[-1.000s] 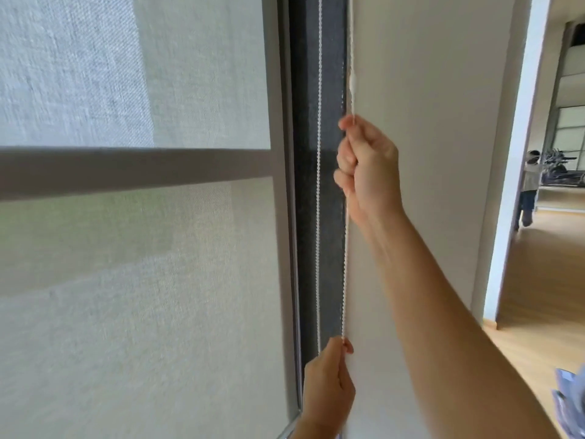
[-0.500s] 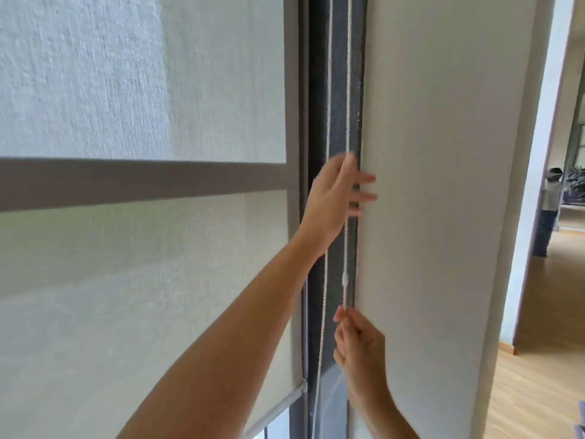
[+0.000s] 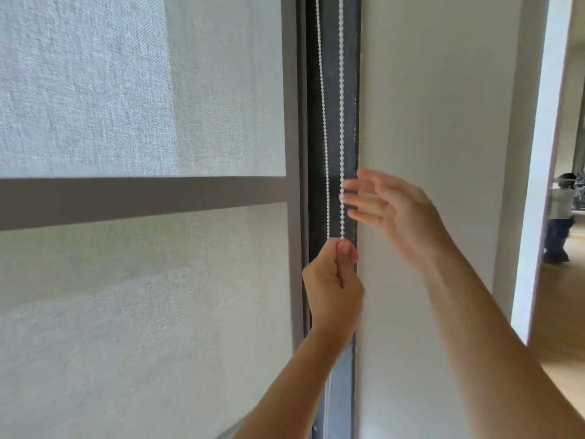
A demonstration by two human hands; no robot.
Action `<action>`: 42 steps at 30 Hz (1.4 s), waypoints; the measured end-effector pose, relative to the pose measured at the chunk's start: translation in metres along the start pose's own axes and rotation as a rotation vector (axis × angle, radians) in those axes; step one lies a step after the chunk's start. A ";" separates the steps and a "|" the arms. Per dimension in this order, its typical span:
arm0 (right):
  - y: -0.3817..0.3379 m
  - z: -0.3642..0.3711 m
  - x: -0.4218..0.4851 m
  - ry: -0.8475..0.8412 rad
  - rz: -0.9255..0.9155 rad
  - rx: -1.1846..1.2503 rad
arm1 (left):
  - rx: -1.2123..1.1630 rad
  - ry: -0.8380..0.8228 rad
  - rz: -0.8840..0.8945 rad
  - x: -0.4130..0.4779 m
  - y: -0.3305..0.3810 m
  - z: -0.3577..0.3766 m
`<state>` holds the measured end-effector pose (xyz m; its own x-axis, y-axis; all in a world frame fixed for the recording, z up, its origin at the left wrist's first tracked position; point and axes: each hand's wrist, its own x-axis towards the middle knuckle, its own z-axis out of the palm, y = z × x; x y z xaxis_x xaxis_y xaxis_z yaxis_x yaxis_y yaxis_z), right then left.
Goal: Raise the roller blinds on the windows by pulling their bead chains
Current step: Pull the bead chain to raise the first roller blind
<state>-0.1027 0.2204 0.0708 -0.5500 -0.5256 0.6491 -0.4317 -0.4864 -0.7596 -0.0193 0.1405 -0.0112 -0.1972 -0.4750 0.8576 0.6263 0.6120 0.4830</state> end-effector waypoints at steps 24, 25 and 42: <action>0.103 0.041 -0.082 0.438 -0.091 0.097 | 0.052 -0.276 -0.328 0.009 -0.035 -0.044; 0.110 0.044 -0.086 0.446 -0.074 0.095 | 0.001 -0.276 -0.302 0.034 -0.016 -0.033; 0.082 0.022 -0.033 -0.129 0.189 -0.083 | 0.011 0.038 -0.115 -0.008 -0.006 -0.031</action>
<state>-0.1041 0.1820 -0.0123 -0.5328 -0.6891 0.4912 -0.3900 -0.3152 -0.8652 0.0017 0.1212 -0.0259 -0.2384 -0.5661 0.7891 0.5928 0.5589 0.5799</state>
